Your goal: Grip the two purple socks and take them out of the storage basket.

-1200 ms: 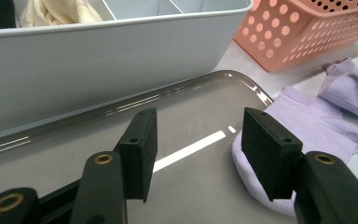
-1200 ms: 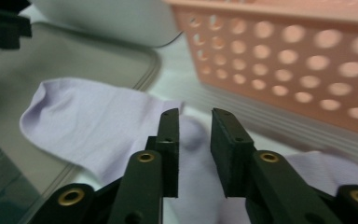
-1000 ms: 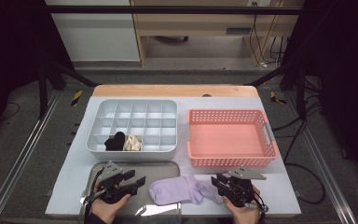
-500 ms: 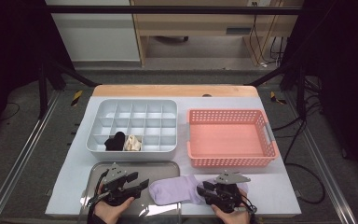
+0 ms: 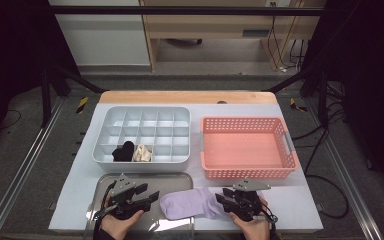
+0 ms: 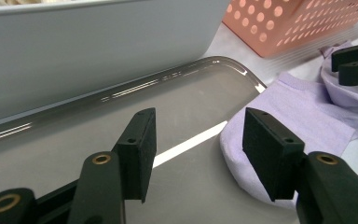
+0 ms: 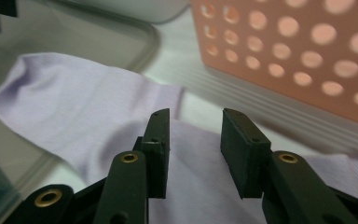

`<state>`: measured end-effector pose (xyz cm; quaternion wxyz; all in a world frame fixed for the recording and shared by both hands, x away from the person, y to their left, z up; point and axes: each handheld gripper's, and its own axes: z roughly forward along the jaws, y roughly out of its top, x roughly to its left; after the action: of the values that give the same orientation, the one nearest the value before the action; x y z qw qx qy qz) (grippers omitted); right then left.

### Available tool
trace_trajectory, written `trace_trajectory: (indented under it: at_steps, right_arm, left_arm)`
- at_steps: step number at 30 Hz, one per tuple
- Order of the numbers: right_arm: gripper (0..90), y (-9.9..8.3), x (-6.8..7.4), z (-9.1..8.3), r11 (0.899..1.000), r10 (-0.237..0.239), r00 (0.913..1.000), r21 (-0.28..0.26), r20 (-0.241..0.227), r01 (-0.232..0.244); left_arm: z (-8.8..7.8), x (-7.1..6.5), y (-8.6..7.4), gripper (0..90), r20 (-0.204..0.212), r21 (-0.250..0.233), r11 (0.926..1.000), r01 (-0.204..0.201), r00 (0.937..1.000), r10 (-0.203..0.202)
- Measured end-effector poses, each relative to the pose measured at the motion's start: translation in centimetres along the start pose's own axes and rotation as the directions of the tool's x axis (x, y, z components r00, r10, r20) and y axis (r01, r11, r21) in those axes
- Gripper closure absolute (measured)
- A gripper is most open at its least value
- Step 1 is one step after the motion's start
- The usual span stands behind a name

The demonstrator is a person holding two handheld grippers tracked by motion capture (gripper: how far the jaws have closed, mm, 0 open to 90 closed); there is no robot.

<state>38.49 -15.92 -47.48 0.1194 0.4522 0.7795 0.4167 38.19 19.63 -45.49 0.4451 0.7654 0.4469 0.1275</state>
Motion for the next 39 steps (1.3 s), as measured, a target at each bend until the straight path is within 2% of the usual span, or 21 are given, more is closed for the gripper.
trace_trajectory:
  at_steps: [2, 4, 7, 9, 12, 16, 18, 19, 23, 25, 29, 32, 39]
  right_arm:
    - [70.0, -0.1, -0.3, 0.3, 1.000, 0.001, 1.0000, 0.030, 0.004, -0.001]
    - [77.5, -0.1, -0.2, 0.6, 0.998, -0.011, 0.9999, 0.062, -0.013, 0.012]
    - [88.9, 0.0, 0.1, 0.7, 0.997, -0.026, 0.9994, 0.077, -0.020, 0.028]
    - [90.0, 0.1, 0.1, 0.7, 0.996, -0.029, 0.9994, 0.087, -0.020, 0.031]
    - [90.0, 0.3, -0.1, 0.3, 0.997, -0.028, 0.9993, 0.071, -0.025, 0.029]
    - [90.0, 1.1, -0.3, -0.7, 0.999, -0.026, 0.9996, -0.038, 0.009, 0.026]
    - [90.0, 1.4, -0.6, -0.6, 0.997, -0.020, 0.9994, -0.069, 0.027, 0.022]
    - [90.0, 1.5, -0.7, -0.4, 0.998, -0.009, 0.9995, -0.062, 0.032, 0.011]
    - [85.5, 1.2, -0.7, 0.6, 1.000, -0.023, 0.9987, -0.014, 0.047, 0.023]
    - [79.2, 1.2, -0.7, 0.4, 0.999, -0.031, 0.9983, -0.039, 0.050, 0.033]
    - [75.4, 1.3, -1.1, -0.9, 0.996, -0.007, 0.9986, -0.093, 0.052, 0.012]
    - [72.9, 1.3, -1.6, -1.7, 0.994, -0.021, 0.9968, -0.109, 0.077, 0.029]
    - [67.1, 1.1, -3.1, -3.2, 0.990, 0.010, 0.9936, -0.144, 0.112, 0.006]
  left_arm:
    - [0.0, 0.0, 0.0, 43.7, 0.003, 0.000, 1.0000, 0.002, 1.0000, -0.002]
    - [0.0, -0.1, 0.0, 43.7, 0.004, 0.000, 1.0000, -0.001, 1.0000, 0.001]
    - [0.2, 0.0, 0.0, 43.7, 0.001, 0.008, 1.0000, 0.001, 1.0000, -0.001]
    - [0.2, 0.0, 0.0, 43.7, 0.001, 0.007, 1.0000, 0.003, 1.0000, -0.003]
    - [0.1, 0.1, 0.0, 43.7, 0.003, 0.003, 1.0000, 0.009, 1.0000, -0.009]
    - [0.1, 0.1, 0.0, 43.7, 0.001, 0.000, 0.9999, 0.011, 0.9999, -0.011]
    - [0.1, 0.1, 0.0, 43.7, 0.002, 0.001, 1.0000, 0.008, 1.0000, -0.008]
    - [0.1, 0.1, 0.1, 43.7, 0.003, 0.000, 1.0000, 0.007, 1.0000, -0.007]
    - [0.1, -0.1, 0.3, 43.7, 0.011, -0.006, 1.0000, 0.007, 0.9999, -0.007]
    - [0.0, -0.3, 0.5, 43.6, 0.021, -0.011, 0.9999, 0.003, 0.9998, -0.002]
    - [-0.2, -0.8, 1.1, 43.0, 0.031, -0.029, 0.9996, -0.007, 0.9995, 0.008]
    - [-0.1, -1.6, 1.6, 42.6, 0.037, -0.032, 0.9990, -0.032, 0.9988, 0.034]
    - [0.8, -3.4, 3.1, 42.5, 0.060, -0.043, 0.9968, -0.068, 0.9957, 0.070]
